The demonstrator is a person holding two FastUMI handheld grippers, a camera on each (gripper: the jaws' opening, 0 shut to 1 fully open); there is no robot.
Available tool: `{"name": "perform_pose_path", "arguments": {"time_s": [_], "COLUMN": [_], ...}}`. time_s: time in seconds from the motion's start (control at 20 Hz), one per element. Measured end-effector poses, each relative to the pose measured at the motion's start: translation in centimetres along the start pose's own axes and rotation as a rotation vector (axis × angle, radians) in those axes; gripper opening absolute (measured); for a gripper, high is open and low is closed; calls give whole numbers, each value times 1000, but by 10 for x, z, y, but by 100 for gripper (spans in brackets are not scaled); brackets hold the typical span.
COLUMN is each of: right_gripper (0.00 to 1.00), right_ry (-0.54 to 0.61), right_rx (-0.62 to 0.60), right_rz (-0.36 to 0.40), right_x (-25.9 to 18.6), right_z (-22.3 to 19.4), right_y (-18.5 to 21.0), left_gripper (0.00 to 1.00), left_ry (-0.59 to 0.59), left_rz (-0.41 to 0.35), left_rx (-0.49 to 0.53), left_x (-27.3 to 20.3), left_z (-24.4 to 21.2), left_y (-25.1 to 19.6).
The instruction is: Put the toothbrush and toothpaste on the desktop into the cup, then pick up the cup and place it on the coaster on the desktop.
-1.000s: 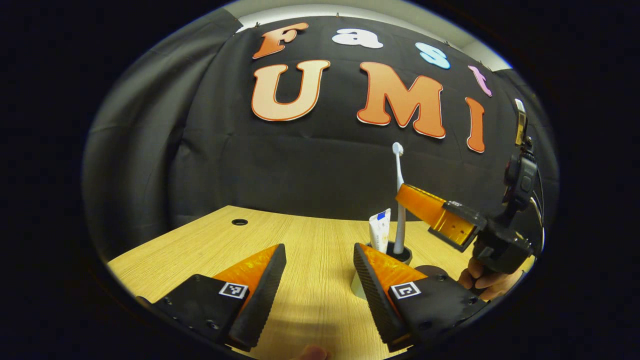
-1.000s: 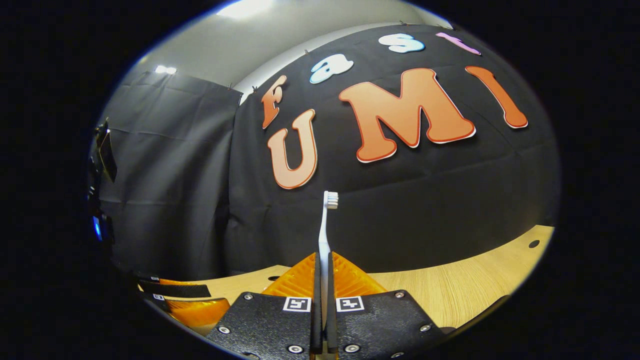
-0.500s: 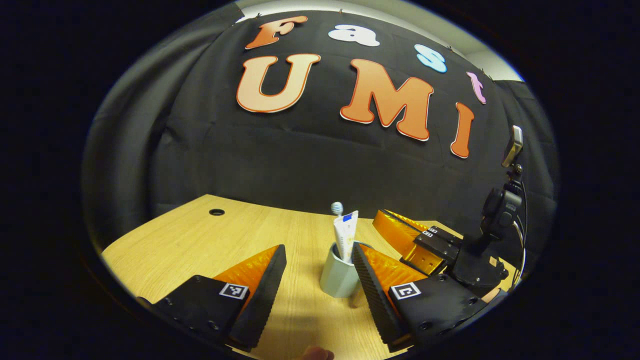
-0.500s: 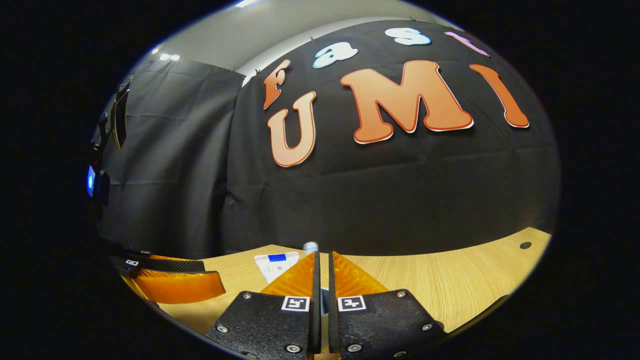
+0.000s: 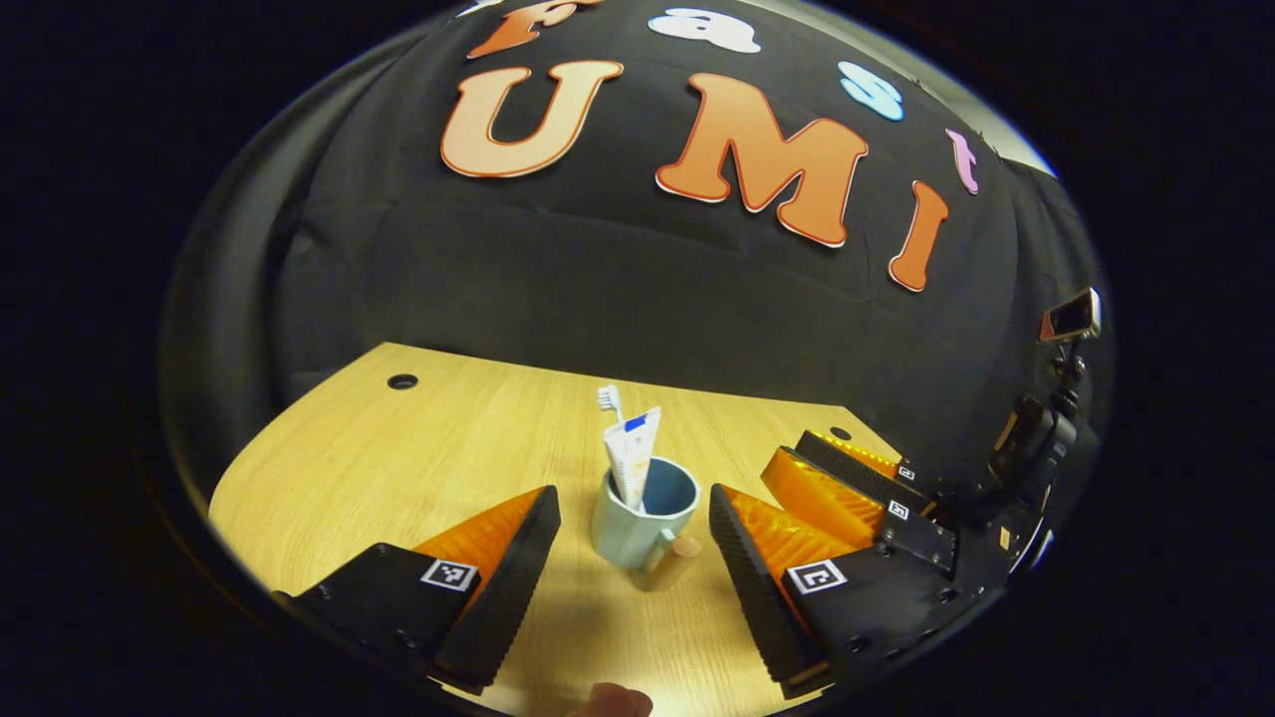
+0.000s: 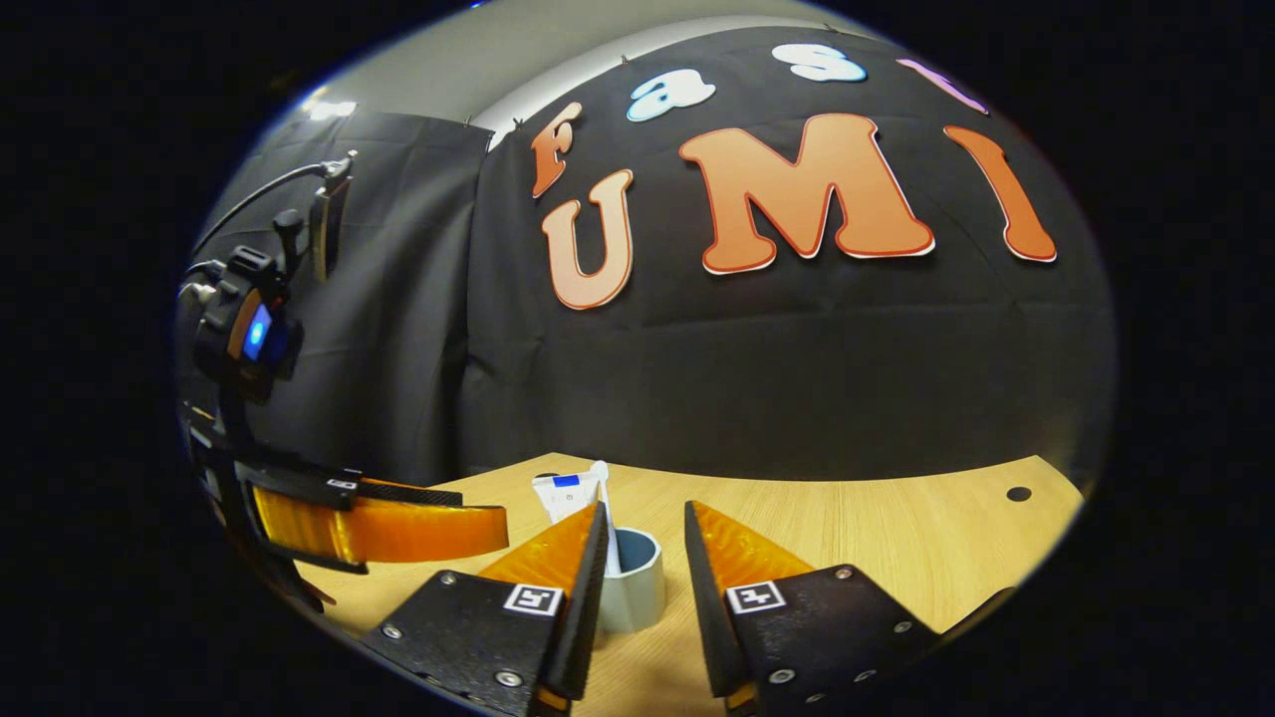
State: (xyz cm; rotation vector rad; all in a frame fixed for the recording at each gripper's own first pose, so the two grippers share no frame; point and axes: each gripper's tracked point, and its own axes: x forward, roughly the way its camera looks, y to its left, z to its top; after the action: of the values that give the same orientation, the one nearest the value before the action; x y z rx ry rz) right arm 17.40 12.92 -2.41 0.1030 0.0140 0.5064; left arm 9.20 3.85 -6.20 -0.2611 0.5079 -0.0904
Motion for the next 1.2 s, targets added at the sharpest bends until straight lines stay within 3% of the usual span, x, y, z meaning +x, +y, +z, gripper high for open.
{"name": "perform_pose_path", "arguments": {"time_s": [0.25,0.35,0.8,1.2], "right_gripper": [80,85,92,92], "right_ry": [-24,-27,3,-13], "right_rx": [-62,-65,-25,-43], "right_rz": [-39,-54,-109,-150], "right_x": [-45,-59,-109,-134], "right_z": [18,23,20,21], "right_y": [-21,-29,-66,-83], "left_gripper": [97,98,98,98], "left_ry": [181,263,633,804], "left_rz": [-63,-58,4,138], "left_rx": [-114,-122,-181,-258], "left_x": [7,14,47,61], "left_z": [1,-5,-51,-80], "left_y": [-10,-11,-14,-11]}}
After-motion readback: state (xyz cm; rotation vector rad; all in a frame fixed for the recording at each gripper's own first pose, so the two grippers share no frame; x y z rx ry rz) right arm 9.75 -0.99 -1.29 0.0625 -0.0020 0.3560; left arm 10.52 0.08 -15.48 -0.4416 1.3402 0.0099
